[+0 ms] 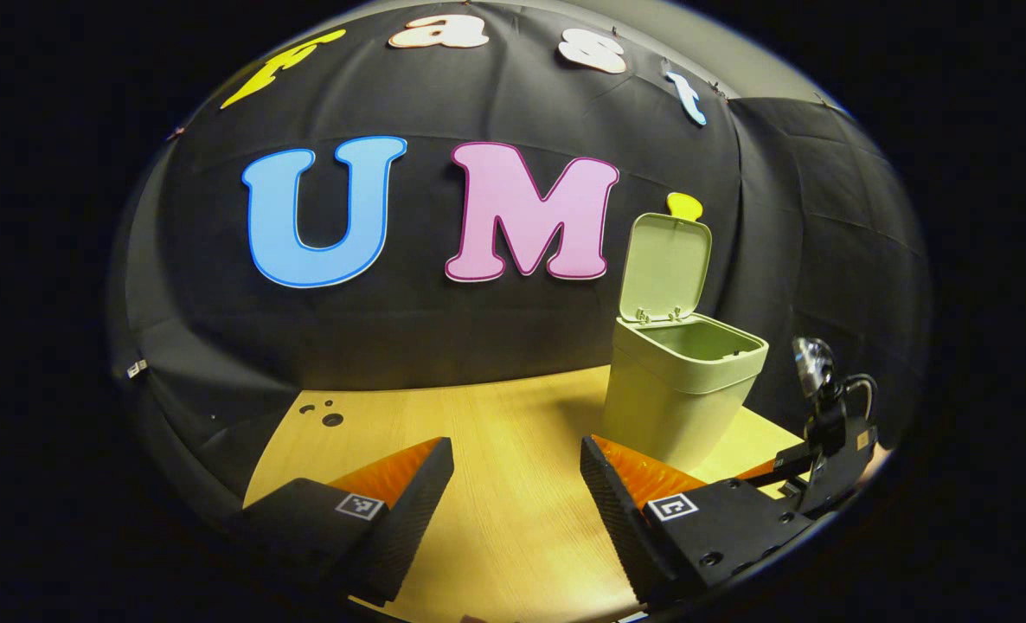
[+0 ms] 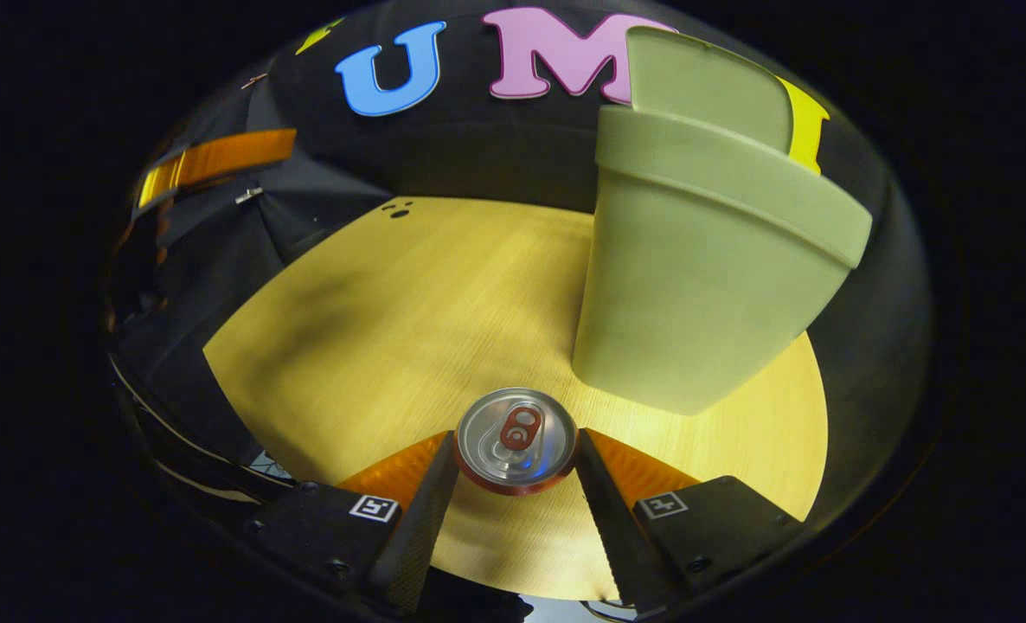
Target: Press the lid of the desktop garbage bin to open it, pick up the crumpled paper on the desktop and throw it into the bin, then pick up the pop can on the desktop and drop it into the bin, and finally close the garbage bin lid.
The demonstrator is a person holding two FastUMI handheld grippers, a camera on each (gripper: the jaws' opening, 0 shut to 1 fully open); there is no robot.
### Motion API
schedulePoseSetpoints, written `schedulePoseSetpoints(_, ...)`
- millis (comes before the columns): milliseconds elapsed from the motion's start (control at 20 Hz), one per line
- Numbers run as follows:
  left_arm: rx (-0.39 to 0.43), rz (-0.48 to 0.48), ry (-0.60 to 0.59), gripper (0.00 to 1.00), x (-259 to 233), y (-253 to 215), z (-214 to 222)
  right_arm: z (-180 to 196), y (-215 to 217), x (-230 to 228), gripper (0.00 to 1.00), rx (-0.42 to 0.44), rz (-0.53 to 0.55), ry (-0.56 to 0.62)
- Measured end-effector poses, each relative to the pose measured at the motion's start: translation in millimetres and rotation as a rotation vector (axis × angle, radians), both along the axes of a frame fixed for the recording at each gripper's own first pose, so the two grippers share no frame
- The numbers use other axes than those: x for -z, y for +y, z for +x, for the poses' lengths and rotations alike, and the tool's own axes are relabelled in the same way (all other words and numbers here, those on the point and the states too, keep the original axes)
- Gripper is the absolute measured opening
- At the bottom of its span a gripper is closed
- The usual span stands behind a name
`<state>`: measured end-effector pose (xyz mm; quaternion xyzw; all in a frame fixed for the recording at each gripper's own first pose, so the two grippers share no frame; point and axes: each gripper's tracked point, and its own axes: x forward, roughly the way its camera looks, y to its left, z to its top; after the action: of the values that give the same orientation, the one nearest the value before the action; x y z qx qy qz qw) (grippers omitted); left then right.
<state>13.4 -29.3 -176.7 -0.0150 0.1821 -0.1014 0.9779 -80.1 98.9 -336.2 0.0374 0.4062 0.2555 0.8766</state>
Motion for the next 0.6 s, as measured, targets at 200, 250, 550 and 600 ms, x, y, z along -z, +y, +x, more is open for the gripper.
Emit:
schedulePoseSetpoints(200,-0.002,-0.025,0.001,0.95,3,-6,1,17,-12,-61,0.84,0.021,0.047,-0.048)
schedulePoseSetpoints(250,-0.001,-0.029,0.001,0.95,3,-6,0,20,-14,-76,0.84,0.028,0.058,-0.065)
schedulePoseSetpoints(550,-0.003,-0.050,0.007,0.95,7,-8,0,48,-30,-155,0.84,0.066,0.114,-0.146)
schedulePoseSetpoints(600,-0.001,-0.050,0.006,0.95,7,-8,-1,53,-32,-166,0.84,0.075,0.126,-0.157)
